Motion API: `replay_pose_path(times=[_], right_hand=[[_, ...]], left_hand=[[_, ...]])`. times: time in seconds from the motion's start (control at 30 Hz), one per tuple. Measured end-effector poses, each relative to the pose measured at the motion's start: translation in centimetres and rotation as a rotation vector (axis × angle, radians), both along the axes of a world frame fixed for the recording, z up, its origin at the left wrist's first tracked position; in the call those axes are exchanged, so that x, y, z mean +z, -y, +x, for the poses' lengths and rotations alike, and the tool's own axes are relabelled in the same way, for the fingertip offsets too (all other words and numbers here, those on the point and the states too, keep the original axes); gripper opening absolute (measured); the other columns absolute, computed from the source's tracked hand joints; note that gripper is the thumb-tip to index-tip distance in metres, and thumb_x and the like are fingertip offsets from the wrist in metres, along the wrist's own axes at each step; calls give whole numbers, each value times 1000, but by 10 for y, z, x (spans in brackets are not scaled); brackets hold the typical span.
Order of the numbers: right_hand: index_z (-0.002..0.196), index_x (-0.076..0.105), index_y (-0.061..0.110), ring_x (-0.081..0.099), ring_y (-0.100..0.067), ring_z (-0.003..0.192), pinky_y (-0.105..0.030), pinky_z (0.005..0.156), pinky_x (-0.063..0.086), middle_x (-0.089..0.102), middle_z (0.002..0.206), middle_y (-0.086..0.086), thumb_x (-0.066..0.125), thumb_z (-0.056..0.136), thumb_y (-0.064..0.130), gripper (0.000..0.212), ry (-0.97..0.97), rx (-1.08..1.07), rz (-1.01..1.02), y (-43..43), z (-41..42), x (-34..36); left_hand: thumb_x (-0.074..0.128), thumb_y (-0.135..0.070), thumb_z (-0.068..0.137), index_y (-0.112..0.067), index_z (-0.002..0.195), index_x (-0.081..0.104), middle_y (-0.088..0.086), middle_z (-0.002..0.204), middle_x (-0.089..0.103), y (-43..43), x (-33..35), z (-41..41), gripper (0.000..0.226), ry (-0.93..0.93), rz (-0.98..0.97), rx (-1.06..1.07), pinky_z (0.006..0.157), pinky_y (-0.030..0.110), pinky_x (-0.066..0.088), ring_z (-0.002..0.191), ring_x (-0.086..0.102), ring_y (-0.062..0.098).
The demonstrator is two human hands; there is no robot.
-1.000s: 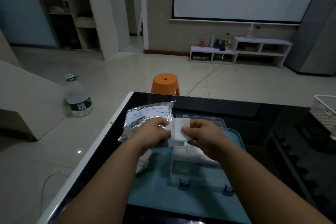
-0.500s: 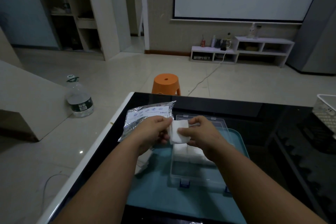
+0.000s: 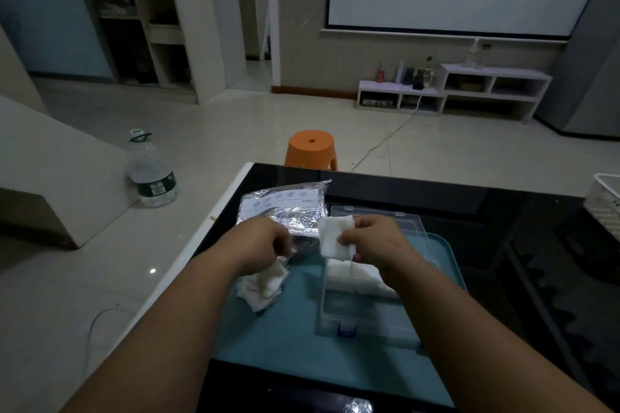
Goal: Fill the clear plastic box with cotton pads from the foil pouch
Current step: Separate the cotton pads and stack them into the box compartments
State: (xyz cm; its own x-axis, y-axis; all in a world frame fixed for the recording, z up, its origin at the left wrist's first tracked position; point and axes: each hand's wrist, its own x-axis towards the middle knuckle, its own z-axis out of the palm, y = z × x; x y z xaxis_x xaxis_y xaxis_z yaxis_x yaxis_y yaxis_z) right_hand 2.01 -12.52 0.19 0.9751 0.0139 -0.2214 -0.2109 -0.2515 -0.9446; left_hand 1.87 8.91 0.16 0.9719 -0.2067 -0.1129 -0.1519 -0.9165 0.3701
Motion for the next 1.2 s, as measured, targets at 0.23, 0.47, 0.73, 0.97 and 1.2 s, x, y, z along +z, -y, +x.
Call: replay_pose_path(times=[0.23, 0.47, 0.73, 0.97, 1.2], right_hand=[[84, 64, 11, 65, -27, 92, -29, 66, 57, 63, 92, -7, 68, 82, 0, 12, 6, 15, -29, -13, -2, -1], [86, 63, 14, 63, -26, 94, -33, 74, 57, 63, 94, -6, 68, 83, 4, 12, 4, 58, -75, -16, -2, -7], [85, 64, 11, 64, -29, 96, -39, 79, 59, 64, 96, -8, 69, 82, 2, 11, 11, 55, -48, -17, -2, -8], [83, 64, 12, 65, -27, 93, -40, 80, 59, 65, 94, -9, 68, 82, 2, 12, 28, 47, -28, -16, -3, -4], [102, 62, 7, 65, -32, 100, -36, 75, 59, 64, 109, -14, 65, 85, -3, 20, 22, -16, 156, -8, 1, 4]], left_hand=[[79, -26, 71, -32, 101, 65, -10, 105, 61, -19, -13, -9, 34, -54, 267, -146, 76, 28, 50, 92, 58, 13], [79, -21, 66, -33, 99, 63, -10, 104, 63, -27, -26, -6, 38, -37, 282, -126, 79, 32, 53, 91, 61, 15], [58, -32, 89, -29, 96, 68, -3, 94, 68, -27, -26, -2, 13, 60, 337, -126, 72, 30, 50, 81, 61, 19], [57, -30, 89, -29, 98, 66, -3, 96, 66, -26, -11, -1, 12, 226, 271, -109, 75, 33, 50, 90, 58, 20], [61, -23, 90, -27, 81, 64, -6, 78, 65, -14, 4, -4, 10, 171, -382, 166, 61, 28, 47, 68, 58, 12]])
